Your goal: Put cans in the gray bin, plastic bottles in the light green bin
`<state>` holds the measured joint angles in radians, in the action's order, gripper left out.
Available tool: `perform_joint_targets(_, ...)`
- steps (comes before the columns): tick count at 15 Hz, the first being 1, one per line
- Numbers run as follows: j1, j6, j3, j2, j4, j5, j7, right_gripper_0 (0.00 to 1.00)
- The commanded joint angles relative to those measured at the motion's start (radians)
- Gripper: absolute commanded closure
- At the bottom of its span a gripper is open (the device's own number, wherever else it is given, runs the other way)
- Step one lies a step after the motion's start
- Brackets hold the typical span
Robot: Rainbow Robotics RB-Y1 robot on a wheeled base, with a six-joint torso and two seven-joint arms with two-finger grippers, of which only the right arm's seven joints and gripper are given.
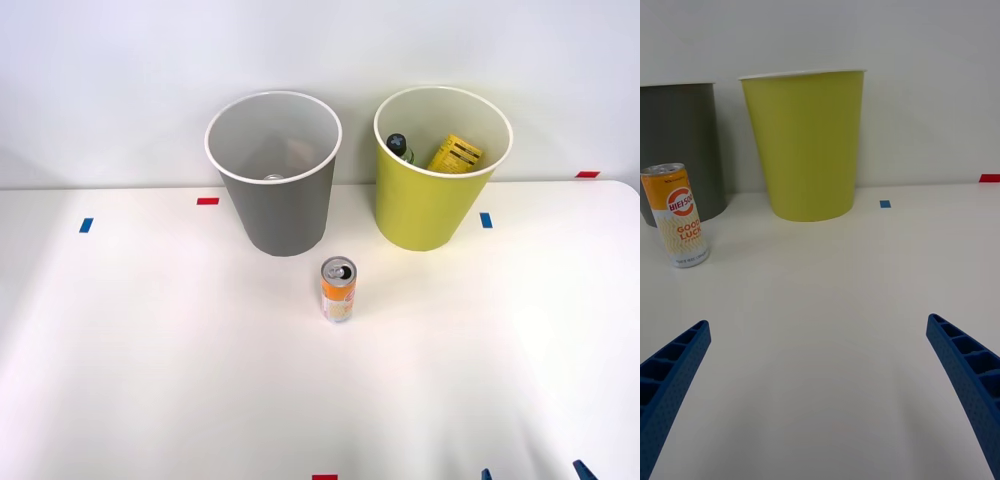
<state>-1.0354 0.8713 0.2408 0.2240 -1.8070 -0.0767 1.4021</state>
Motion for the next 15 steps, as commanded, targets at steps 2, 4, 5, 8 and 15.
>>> perform_joint_targets(2, 0.0, 0.0, 0.0, 0.0, 0.0, 0.0, 0.0, 0.0)
perform_joint_targets(4, 0.0, 0.0, 0.0, 0.0, 0.0, 0.0, 0.0, 0.0)
perform_joint_targets(5, 0.0, 0.0, 0.0, 0.0, 0.0, 0.0, 0.0, 0.0)
perform_joint_targets(8, 0.0, 0.0, 0.0, 0.0, 0.0, 0.0, 0.0, 0.0)
perform_joint_targets(15, 0.0, 0.0, 0.0, 0.0, 0.0, 0.0, 0.0, 0.0)
